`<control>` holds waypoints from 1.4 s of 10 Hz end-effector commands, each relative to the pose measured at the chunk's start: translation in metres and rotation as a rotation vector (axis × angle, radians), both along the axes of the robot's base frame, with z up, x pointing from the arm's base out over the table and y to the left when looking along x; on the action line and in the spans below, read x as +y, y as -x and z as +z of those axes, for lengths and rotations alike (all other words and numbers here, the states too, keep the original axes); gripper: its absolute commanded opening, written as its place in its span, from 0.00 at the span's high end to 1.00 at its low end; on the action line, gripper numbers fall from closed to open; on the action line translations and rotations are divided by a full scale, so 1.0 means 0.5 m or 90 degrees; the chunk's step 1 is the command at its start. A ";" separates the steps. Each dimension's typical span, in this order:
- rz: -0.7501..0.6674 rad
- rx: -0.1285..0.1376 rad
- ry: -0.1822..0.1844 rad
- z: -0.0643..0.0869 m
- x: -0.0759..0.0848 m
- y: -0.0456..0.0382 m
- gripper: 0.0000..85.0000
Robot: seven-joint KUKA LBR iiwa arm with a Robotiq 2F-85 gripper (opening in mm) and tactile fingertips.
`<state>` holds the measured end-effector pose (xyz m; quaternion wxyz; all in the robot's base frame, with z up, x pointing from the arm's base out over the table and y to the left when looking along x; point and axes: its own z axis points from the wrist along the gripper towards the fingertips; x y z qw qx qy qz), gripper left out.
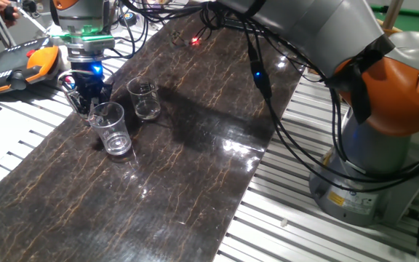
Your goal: Pour the water from one cup into another empty cup
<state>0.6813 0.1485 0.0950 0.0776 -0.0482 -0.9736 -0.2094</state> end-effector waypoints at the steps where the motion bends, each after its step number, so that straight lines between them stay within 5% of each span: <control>1: 0.000 0.000 0.000 0.000 0.000 0.000 0.69; 4: -0.005 -0.001 0.001 0.000 0.001 0.001 0.76; 7: -0.013 -0.002 0.001 0.000 0.001 0.001 0.99; 14: -0.039 -0.001 -0.001 0.006 0.001 0.003 0.99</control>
